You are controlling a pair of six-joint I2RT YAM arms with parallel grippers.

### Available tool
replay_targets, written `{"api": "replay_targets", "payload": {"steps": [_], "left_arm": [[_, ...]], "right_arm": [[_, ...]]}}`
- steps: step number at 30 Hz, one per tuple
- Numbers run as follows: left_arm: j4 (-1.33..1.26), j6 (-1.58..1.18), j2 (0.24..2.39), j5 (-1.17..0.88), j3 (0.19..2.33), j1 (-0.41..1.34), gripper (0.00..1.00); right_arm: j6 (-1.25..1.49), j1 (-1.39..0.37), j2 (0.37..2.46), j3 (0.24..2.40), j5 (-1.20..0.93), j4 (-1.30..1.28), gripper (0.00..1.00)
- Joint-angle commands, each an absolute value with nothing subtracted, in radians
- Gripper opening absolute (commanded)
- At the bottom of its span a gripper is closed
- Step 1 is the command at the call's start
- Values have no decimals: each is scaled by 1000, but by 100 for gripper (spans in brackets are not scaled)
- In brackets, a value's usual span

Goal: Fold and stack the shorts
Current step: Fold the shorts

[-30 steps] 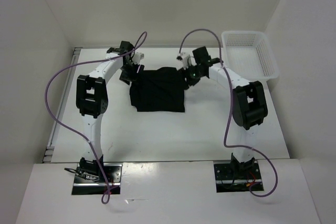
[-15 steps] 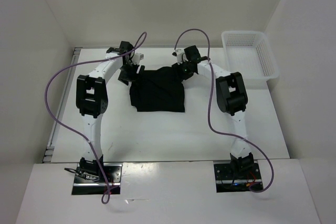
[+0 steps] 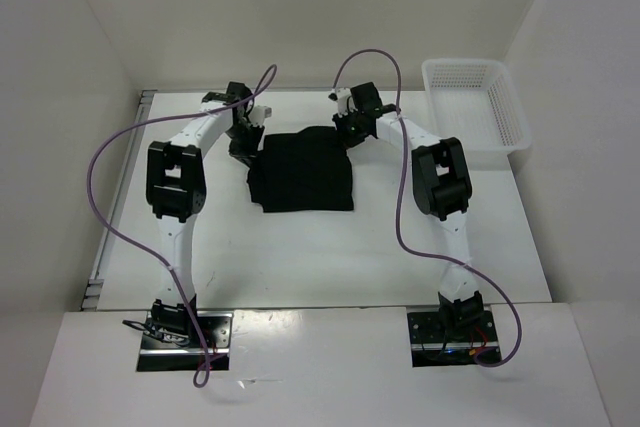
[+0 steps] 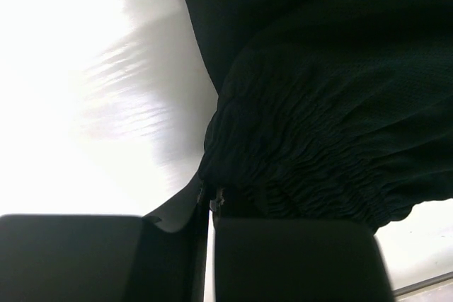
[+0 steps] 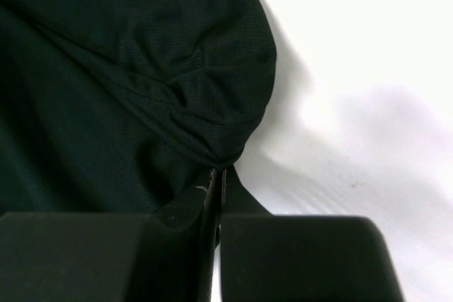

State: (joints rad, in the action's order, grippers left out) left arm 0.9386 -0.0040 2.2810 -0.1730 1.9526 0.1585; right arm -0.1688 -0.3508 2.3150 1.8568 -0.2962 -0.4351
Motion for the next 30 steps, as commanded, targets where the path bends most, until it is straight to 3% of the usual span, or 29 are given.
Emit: {"api": "replay_targets", "payload": {"steps": [1,14,16,17,21,26,30], "left_arm": [[956,0,2289,-164,2005,123,0],[946,0,2289,-175,2034,91,0],[946,0,2312,-175,2034,91,3],[946,0,2312,-175,2043,91,6],[946,0,2330,-198,2066,91,28],[946,0,2349,-196,2098,91,71],[937,0,2336,-169,2108,91,84]], "right_arm": [[-160,-350,2260,1936,-299,-400,0],[-129,-330,2309,2055,-215,-382,0],[-91,-330,2332,2056,-181,-371,11],[-91,-330,2332,2056,-155,-361,13],[-69,-339,2352,2045,-94,-342,62],[-69,-339,2342,2045,-12,-324,71],[-81,-339,2316,2022,-2,-324,76]]}}
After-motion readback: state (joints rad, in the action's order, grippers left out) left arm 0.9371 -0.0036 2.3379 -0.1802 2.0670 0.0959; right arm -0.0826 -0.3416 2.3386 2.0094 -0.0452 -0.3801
